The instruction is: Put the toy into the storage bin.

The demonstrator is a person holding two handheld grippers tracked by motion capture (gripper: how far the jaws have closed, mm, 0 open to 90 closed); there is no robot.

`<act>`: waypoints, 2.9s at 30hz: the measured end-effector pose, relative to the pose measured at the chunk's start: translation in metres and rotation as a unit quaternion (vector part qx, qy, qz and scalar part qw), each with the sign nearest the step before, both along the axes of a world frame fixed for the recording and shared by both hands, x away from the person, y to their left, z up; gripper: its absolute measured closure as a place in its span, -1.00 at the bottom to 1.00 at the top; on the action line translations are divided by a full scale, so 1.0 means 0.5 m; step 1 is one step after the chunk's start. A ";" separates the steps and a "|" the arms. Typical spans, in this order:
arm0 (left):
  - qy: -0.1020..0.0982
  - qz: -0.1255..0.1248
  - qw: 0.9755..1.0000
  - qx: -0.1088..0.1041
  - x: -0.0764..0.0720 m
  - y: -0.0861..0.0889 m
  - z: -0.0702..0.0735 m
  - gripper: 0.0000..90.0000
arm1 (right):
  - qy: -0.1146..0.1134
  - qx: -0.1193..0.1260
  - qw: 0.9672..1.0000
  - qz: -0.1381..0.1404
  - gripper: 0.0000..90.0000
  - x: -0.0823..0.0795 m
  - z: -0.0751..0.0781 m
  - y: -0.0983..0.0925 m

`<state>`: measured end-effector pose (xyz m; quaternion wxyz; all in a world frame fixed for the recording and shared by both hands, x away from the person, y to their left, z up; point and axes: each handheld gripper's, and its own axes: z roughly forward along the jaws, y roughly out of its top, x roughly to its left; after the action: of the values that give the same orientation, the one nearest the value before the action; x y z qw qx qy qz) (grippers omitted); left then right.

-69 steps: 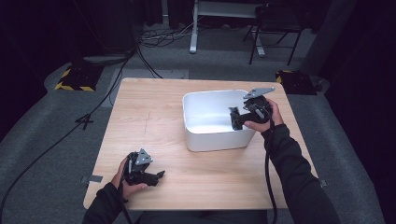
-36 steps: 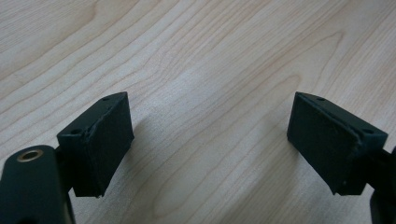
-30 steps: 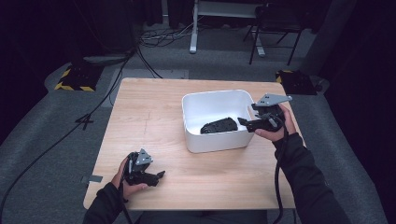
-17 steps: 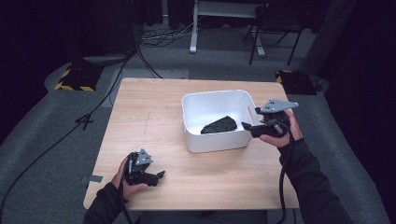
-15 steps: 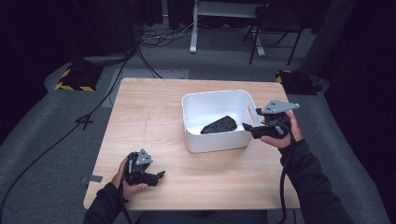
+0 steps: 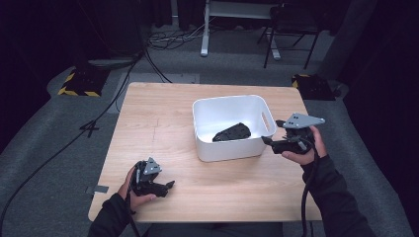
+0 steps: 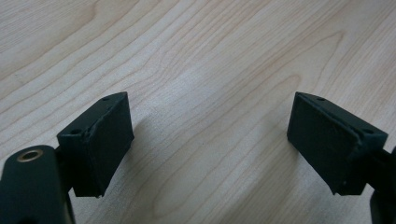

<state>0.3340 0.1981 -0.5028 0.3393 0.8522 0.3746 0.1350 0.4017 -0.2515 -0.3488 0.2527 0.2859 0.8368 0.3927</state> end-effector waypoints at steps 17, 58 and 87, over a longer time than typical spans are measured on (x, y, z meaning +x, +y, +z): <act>0.000 0.000 1.000 0.000 0.000 0.000 0.000 -0.68 | -0.012 -0.002 1.000 -0.007 -0.46 -0.024 -0.021 -0.032; 0.000 0.000 1.000 0.000 0.000 0.000 0.000 -0.68 | 0.034 -0.038 0.998 -0.028 -0.47 -0.024 -0.160 -0.072; 0.000 0.000 1.000 0.000 0.000 0.000 0.000 -0.68 | 0.080 -0.048 0.995 -0.040 -0.47 -0.059 -0.247 -0.128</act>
<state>0.3340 0.1981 -0.5028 0.3394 0.8522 0.3746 0.1351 0.3725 -0.3156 -0.4721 0.2138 0.3368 0.8603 0.3172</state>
